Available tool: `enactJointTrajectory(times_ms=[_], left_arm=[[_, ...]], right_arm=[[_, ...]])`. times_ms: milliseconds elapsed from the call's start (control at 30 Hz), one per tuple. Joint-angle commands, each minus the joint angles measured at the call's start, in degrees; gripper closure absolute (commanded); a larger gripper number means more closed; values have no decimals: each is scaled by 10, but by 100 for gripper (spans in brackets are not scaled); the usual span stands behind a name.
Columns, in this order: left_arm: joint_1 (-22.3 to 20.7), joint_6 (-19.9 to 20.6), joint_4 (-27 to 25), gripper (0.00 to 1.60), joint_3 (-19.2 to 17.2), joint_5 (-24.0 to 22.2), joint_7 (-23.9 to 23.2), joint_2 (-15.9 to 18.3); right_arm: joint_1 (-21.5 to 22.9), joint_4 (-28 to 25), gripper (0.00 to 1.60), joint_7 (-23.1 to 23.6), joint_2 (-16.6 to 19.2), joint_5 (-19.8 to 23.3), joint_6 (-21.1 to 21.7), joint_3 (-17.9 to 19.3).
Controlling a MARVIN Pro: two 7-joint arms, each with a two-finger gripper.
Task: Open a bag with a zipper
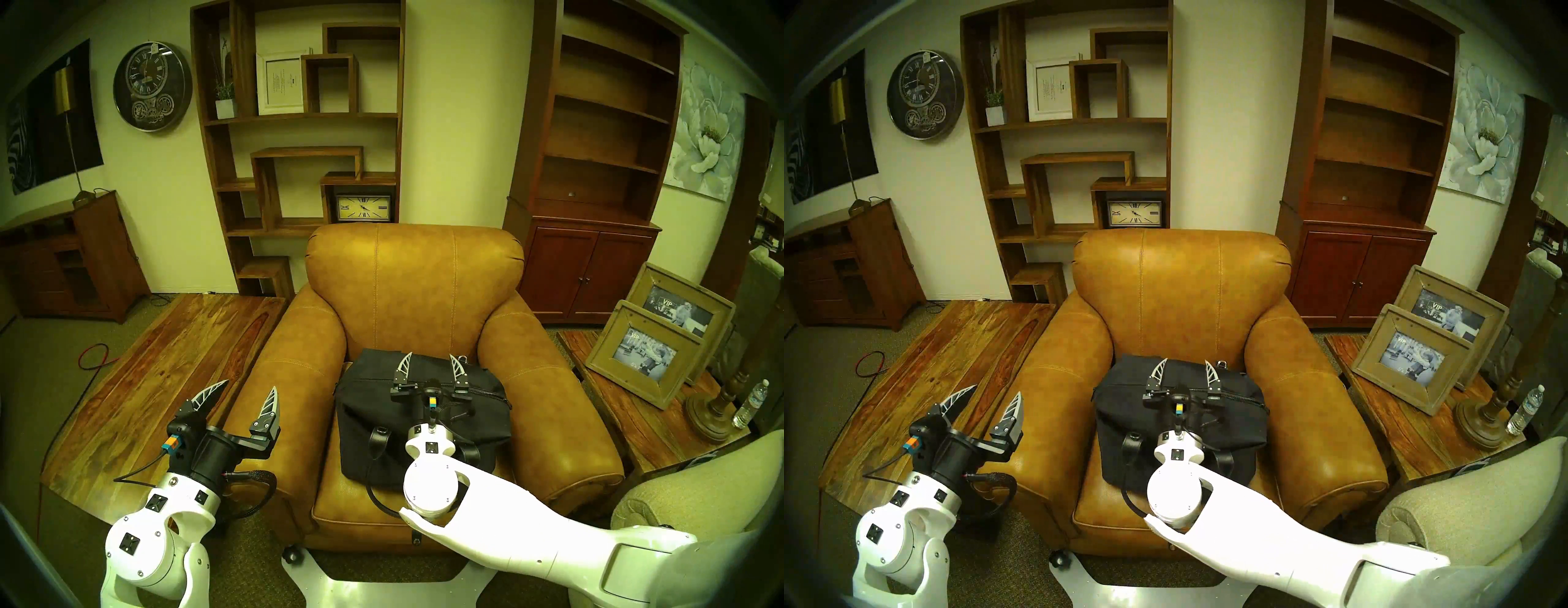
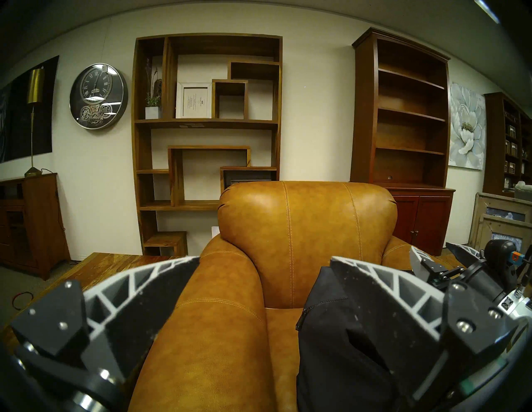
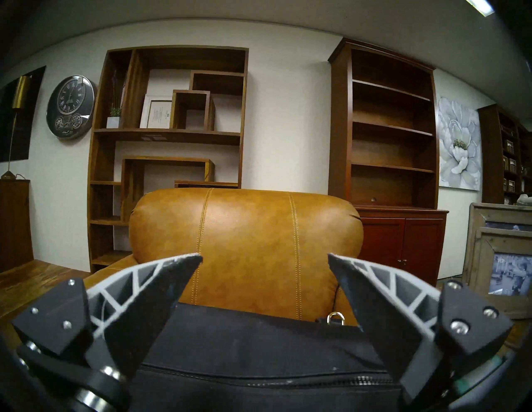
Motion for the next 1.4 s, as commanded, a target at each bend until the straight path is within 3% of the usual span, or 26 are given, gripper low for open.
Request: enactJointTrajectory(times_ms=[0, 267, 500, 567, 633, 733, 833, 900, 1167, 1267, 1300, 1367], left_arm=[[0, -2, -8, 0, -1, -1, 0, 0], [-1, -2, -9, 0, -1, 0, 0, -1], [0, -3, -10, 0, -1, 0, 0, -2], [0, -3, -10, 0, -1, 0, 0, -2], [0, -3, -11, 0, -1, 0, 0, -2], [0, -3, -11, 0, -1, 1, 0, -2], [-2, -2, -8, 0, -1, 1, 0, -2], [-2, -2, -8, 0, -1, 1, 0, -2], [-2, -2, -7, 0, -1, 2, 0, -3], [-2, -2, -7, 0, -1, 2, 0, -3], [-2, -2, -8, 0, -1, 2, 0, -3], [-1, -3, -8, 0, -1, 2, 0, -3]], right_arm=[[-39, -63, 0, -3, 62, -11, -15, 5], [-76, -115, 0, -16, 113, -26, -18, 15], [-118, -185, 0, -23, 179, -44, -28, 24], [-121, -180, 0, -24, 173, -47, -29, 28], [-137, -213, 0, -25, 205, -54, -33, 30], [-139, -226, 0, -20, 216, -67, -31, 40], [-131, -207, 0, -21, 251, -72, -30, 74], [-130, -197, 0, -24, 240, -72, -30, 88], [-134, -147, 0, -28, 301, -71, -39, 173], [-141, -138, 0, -25, 327, -70, -44, 187], [-145, -130, 0, -23, 316, -71, -45, 198], [-163, -131, 0, -11, 340, -75, -56, 203]])
